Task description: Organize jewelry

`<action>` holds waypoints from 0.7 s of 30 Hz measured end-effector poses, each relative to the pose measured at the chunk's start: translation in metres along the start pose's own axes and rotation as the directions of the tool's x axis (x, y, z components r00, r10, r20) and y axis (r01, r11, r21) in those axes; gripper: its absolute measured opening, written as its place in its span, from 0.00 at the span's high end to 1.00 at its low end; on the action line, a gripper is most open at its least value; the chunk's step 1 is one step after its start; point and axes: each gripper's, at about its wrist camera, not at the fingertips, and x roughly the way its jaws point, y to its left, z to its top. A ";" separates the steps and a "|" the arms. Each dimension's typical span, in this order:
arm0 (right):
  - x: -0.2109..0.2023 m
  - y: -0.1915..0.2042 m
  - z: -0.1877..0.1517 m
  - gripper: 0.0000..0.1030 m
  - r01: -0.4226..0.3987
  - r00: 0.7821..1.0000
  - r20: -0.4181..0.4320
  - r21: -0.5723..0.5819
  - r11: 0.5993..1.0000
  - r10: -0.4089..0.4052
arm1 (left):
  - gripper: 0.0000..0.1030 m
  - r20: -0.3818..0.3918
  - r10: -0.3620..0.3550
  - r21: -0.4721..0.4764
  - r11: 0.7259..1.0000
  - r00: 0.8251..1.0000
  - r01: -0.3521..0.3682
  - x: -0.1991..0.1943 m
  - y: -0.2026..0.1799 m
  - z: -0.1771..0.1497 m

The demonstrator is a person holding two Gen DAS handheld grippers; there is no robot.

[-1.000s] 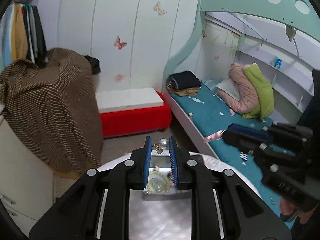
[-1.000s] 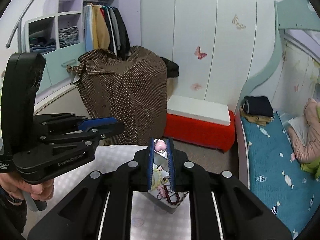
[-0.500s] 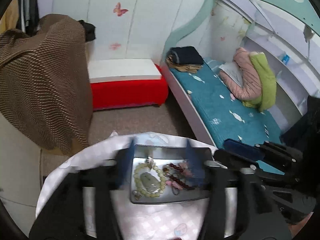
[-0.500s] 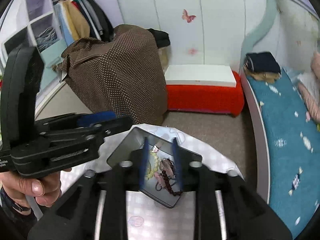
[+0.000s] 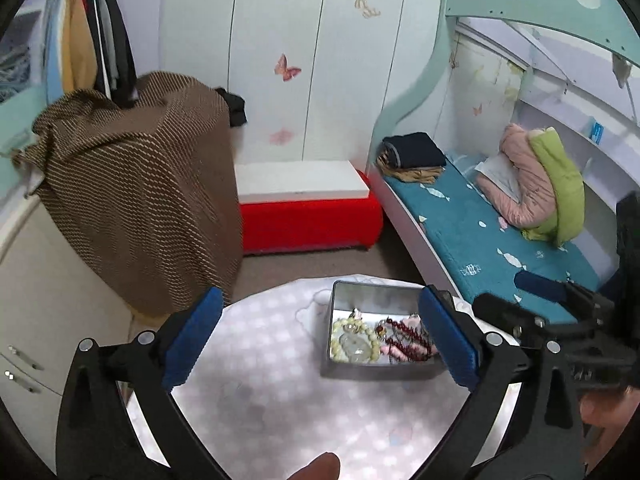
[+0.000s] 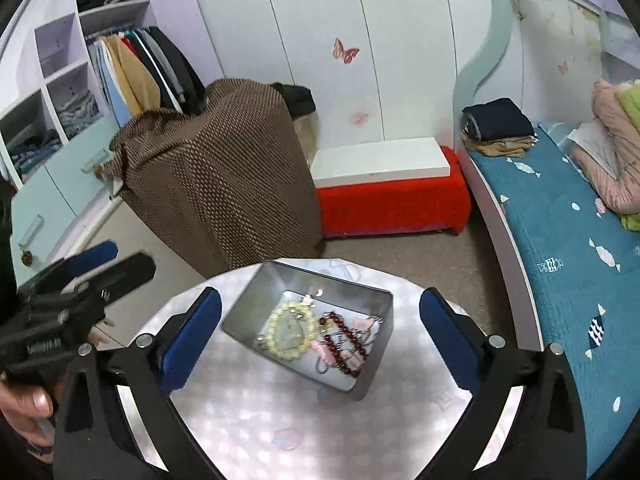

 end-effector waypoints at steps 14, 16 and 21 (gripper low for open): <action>-0.119 0.052 -0.067 0.07 0.052 0.987 0.159 -0.075 0.996 -0.039 | 0.05 0.206 0.100 0.016 0.994 0.973 -0.106 -0.147 -0.026 -0.069; -0.132 0.058 -0.075 0.07 0.061 0.983 0.175 -0.080 0.995 -0.046 | 0.05 0.220 0.110 0.008 0.993 0.969 -0.114 -0.163 -0.029 -0.080; -0.166 0.068 -0.099 0.07 0.091 0.972 0.224 -0.086 0.992 -0.070 | 0.05 0.259 0.145 -0.013 0.989 0.955 -0.147 -0.205 -0.035 -0.111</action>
